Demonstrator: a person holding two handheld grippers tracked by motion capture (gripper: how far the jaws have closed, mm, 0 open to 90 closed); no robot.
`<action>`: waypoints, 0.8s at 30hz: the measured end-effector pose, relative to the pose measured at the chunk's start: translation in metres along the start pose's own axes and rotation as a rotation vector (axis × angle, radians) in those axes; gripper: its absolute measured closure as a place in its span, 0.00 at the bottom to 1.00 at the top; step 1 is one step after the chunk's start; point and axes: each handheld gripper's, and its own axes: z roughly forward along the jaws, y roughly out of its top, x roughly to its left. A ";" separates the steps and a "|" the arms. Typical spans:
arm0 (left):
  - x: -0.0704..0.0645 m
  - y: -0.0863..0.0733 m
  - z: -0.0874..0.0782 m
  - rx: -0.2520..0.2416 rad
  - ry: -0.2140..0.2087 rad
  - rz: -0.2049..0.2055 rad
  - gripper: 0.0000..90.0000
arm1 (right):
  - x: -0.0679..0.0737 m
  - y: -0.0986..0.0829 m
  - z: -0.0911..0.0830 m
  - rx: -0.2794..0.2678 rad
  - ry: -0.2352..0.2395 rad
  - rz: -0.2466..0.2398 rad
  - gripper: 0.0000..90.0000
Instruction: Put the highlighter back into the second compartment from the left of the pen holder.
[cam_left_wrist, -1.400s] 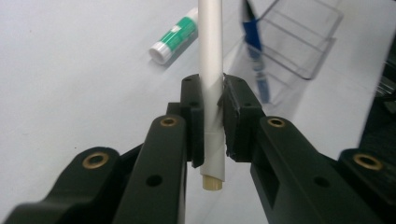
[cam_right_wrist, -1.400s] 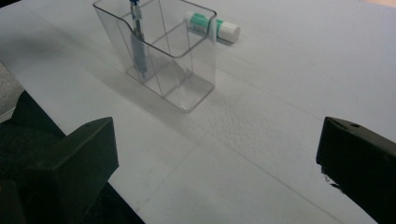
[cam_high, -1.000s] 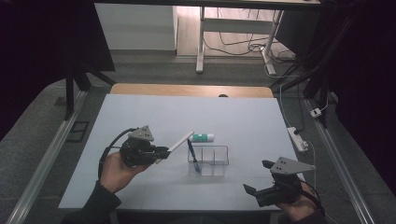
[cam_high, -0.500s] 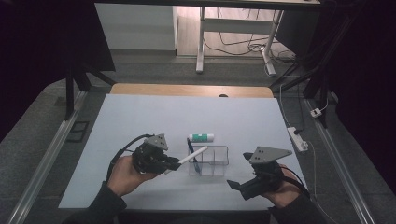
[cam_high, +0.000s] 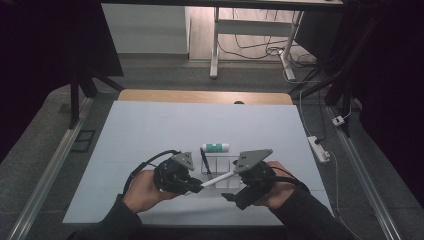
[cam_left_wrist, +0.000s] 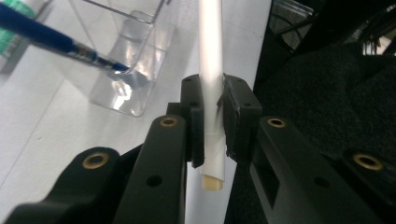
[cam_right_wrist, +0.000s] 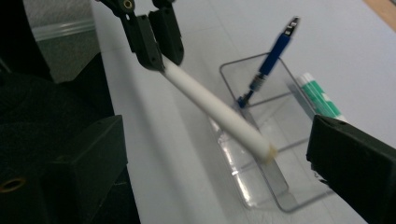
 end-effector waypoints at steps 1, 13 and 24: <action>-0.001 0.001 0.001 0.004 -0.003 0.001 0.88 | 0.001 0.002 0.004 0.009 0.009 -0.009 0.07; -0.004 0.007 0.011 0.062 -0.037 0.017 0.88 | 0.014 0.013 0.038 0.134 0.085 -0.185 0.39; -0.005 0.009 0.018 0.098 -0.052 0.026 0.88 | 0.022 0.013 0.050 0.176 0.090 -0.329 0.72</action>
